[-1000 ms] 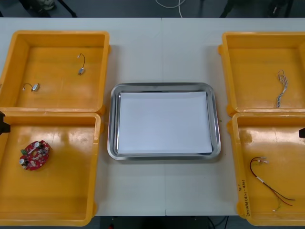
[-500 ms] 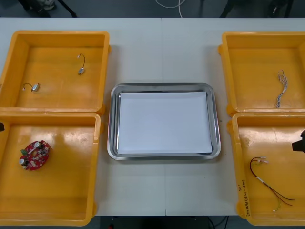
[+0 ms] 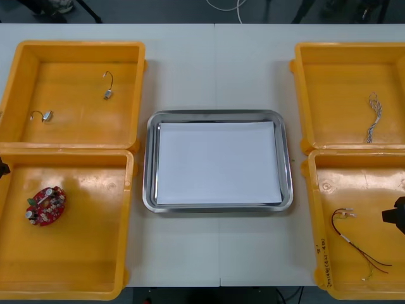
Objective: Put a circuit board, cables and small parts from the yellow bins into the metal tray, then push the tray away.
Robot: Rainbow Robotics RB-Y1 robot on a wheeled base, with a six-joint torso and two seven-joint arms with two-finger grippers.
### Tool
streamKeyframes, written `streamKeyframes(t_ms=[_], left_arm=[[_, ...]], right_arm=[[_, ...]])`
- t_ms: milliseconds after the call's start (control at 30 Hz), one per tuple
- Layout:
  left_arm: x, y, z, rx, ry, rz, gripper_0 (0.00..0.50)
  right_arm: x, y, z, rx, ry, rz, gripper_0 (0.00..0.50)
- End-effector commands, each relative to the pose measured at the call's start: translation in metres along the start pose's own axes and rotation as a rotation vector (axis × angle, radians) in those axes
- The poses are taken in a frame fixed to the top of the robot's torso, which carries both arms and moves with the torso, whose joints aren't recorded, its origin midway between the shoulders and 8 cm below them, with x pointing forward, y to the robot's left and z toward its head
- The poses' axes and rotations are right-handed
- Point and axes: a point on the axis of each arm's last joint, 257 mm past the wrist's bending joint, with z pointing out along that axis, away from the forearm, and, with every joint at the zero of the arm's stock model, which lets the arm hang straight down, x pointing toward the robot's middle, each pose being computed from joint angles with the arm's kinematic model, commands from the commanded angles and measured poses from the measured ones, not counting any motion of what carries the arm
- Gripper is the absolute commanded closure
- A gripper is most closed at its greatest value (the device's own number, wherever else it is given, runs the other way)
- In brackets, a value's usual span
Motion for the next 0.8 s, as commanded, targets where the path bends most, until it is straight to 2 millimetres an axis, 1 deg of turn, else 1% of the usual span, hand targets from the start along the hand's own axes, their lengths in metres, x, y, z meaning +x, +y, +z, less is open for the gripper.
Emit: streamKeyframes(t_ms=[33,167,267,367,433,500,667,800], left_arm=[[-0.006,0.012,0.011,0.008,-0.032,-0.19,0.0],[-0.005,0.015,0.02,0.007,-0.032,-0.223,0.0],[-0.004,0.019,0.026,0.001,-0.029,-0.25,0.0],[-0.002,0.019,0.031,-0.003,-0.02,-0.269,0.0],[0.0,0.018,0.035,0.001,-0.017,-0.283,0.0],[0.002,0.017,0.04,0.005,-0.015,-0.3,0.0],[0.006,0.013,0.052,0.016,-0.013,-0.331,0.0],[0.012,0.01,0.057,0.018,-0.005,-0.344,0.0]], right_arm=[[0.013,-0.016,-0.006,0.041,0.003,-0.038,0.0],[0.022,-0.015,-0.006,0.041,0.017,-0.058,0.0],[0.032,-0.012,-0.01,0.047,0.038,-0.11,0.0],[0.038,-0.007,-0.013,0.048,0.047,-0.153,0.0],[0.038,-0.004,-0.015,0.052,0.042,-0.185,0.0],[0.037,-0.002,-0.017,0.057,0.035,-0.284,0.0],[0.035,-0.006,-0.017,0.071,0.035,-0.454,0.0],[0.035,-0.006,-0.017,0.07,0.041,-0.569,0.0]])
